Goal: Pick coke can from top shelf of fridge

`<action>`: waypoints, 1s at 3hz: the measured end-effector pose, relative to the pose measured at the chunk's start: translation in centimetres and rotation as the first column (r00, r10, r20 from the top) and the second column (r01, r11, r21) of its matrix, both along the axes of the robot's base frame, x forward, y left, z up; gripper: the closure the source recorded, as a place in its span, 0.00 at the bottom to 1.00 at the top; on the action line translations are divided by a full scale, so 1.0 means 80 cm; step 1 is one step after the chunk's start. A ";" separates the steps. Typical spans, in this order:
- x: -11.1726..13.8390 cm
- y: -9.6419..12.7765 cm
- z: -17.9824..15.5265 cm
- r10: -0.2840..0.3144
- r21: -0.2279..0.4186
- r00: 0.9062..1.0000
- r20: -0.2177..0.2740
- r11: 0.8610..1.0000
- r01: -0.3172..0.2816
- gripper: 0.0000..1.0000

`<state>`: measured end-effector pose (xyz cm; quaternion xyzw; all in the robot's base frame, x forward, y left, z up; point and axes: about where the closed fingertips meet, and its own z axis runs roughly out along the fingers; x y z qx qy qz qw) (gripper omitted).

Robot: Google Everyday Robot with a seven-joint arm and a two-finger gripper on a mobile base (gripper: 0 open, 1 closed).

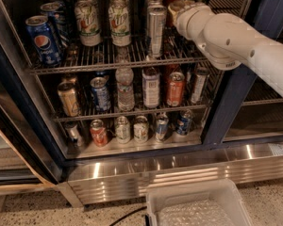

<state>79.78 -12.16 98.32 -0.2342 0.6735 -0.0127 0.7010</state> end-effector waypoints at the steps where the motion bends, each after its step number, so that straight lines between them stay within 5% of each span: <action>1: 0.002 0.002 0.001 -0.009 0.001 1.000 -0.001 1.000 0.009 0.94; 3: 0.011 0.009 -0.003 -0.031 -0.003 0.999 -0.010 1.000 0.031 0.95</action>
Offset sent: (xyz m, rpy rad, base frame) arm 0.0090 0.0075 0.0017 -0.0025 0.0067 -0.0333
